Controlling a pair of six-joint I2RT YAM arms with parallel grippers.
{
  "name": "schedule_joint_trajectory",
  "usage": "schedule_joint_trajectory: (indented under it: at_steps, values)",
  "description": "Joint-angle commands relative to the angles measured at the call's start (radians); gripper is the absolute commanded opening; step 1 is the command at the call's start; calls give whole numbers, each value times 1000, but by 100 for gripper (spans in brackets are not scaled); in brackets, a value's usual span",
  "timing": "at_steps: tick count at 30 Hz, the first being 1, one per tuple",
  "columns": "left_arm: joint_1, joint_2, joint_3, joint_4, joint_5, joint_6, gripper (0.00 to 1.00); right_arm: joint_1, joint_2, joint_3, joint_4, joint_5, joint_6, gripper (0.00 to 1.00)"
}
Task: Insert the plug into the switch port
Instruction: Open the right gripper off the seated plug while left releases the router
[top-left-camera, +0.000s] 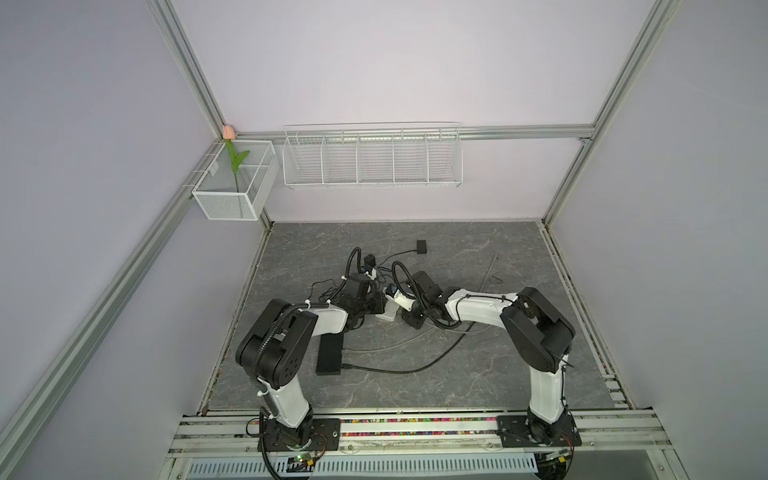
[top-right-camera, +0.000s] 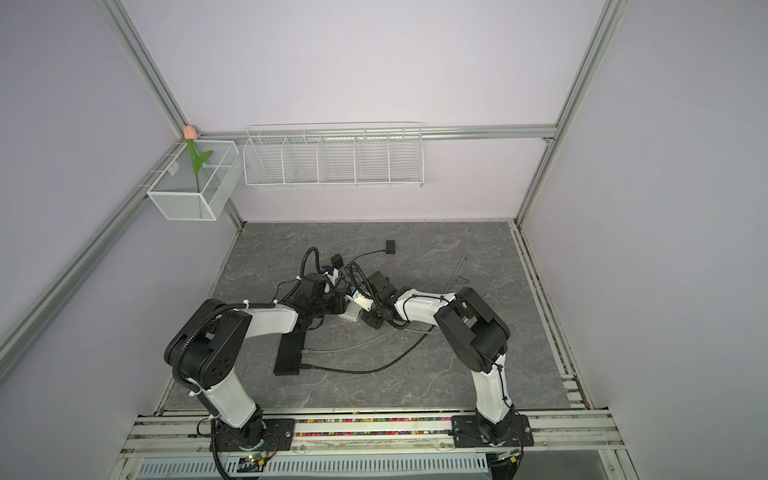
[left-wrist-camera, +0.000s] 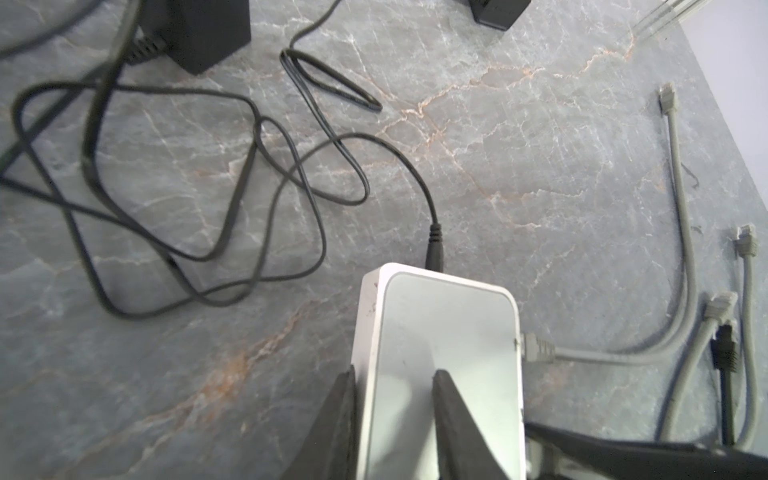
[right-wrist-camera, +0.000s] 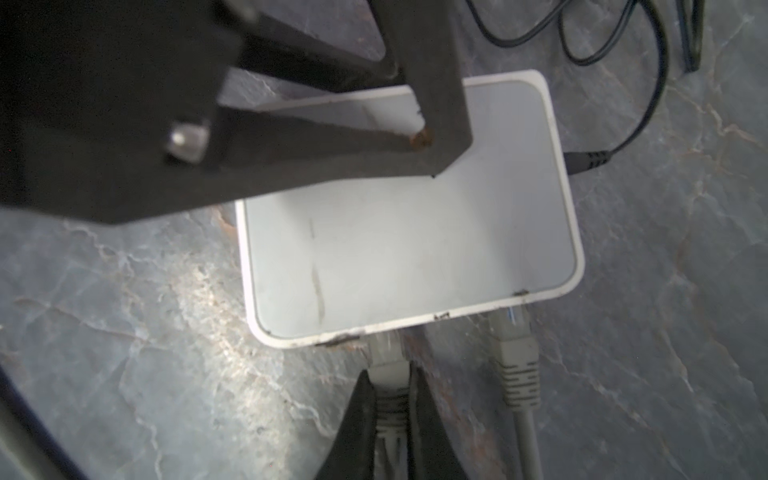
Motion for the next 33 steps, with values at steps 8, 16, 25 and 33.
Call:
schedule_joint_trajectory:
  at_steps: [8, 16, 25, 33]
  values:
    - [34, -60, -5, -307, 274, 18, 30, 16, -105, -107, 231, 186, -69, 13]
    - [42, -111, 61, -392, 243, 45, 30, 17, -132, -112, 159, 184, -57, 30]
    - [51, -173, 36, -404, 224, 43, 30, 20, -242, -135, 60, 224, -25, 38]
    - [59, -275, 8, -401, 205, 19, 31, 6, -437, -208, -109, 378, 219, 45]
